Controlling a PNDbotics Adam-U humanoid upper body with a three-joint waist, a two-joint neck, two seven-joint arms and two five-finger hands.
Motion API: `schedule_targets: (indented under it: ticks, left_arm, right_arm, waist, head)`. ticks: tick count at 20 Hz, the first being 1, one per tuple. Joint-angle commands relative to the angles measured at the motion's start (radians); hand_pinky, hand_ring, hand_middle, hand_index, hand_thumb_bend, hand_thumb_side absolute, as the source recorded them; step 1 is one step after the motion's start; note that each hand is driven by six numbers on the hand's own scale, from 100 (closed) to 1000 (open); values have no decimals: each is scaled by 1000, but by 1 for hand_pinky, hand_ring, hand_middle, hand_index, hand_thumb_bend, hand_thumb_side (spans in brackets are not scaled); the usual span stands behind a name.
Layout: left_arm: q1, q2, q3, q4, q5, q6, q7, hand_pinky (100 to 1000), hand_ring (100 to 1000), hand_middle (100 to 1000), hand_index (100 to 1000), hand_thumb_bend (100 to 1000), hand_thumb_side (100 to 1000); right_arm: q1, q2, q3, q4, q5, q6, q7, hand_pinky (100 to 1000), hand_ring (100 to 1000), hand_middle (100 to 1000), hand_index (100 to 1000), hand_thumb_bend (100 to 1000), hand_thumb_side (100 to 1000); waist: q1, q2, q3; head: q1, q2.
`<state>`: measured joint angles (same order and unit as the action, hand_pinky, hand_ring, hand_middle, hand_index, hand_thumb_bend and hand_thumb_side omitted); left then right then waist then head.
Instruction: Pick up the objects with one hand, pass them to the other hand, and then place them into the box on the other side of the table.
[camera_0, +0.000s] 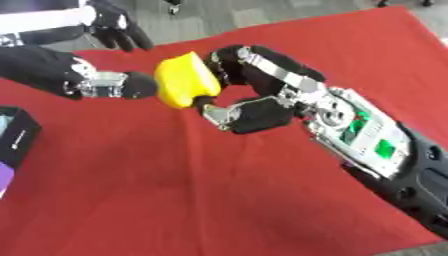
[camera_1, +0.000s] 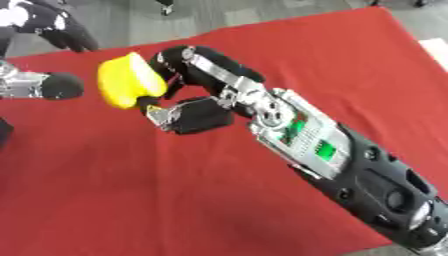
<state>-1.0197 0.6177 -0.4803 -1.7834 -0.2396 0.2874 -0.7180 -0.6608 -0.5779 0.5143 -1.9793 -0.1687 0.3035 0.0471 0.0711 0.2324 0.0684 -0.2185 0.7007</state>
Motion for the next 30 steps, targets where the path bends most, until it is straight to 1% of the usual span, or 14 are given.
schedule_targets:
  ticks: [1,6,10,14,17,25,30]
  left_arm:
    - [-24,5,7,6,2,5,-3,854,810,792,836,538,836]
    - [-28,-13,4,19,-10,24,13,853,809,793,844,530,818]
    - [-33,-27,-4,29,-3,26,-3,855,811,791,844,525,805]
    - [-35,-36,-10,50,17,29,-35,859,813,789,834,497,835]
    - [-35,-39,-9,64,38,31,-54,860,812,787,826,482,839]
    - [-37,-48,-9,93,68,44,-92,864,812,786,804,397,877]
    - [-38,-56,-10,110,87,46,-118,873,819,791,811,385,896]
  right_arm:
    - [-21,-13,-3,-21,7,-4,10,654,690,447,572,100,143]
    - [-26,-10,0,-21,6,-9,25,654,690,447,570,100,142]
    - [-30,-9,-1,-21,9,-8,34,654,690,446,570,100,138]
    - [-36,-7,-2,-21,19,-14,57,655,691,456,570,100,131]
    - [-41,-7,-6,-21,27,-11,78,655,690,460,570,100,132]
    - [-50,-9,-16,-21,39,-1,112,655,689,464,570,100,127]
    - [-52,-9,-19,-21,40,3,118,653,687,464,569,100,128]
  waist:
    - [-1,-17,0]
    - [-2,-17,1]
    - [-3,-16,2]
    - [-3,-16,1]
    - [-1,-15,1]
    - [2,-14,1]
    - [3,-13,0]
  head:
    - [0,-8]
    - [1,-11]
    - [2,-10]
    - [2,-10]
    - [1,-9]
    - [1,-6]
    - [1,-4]
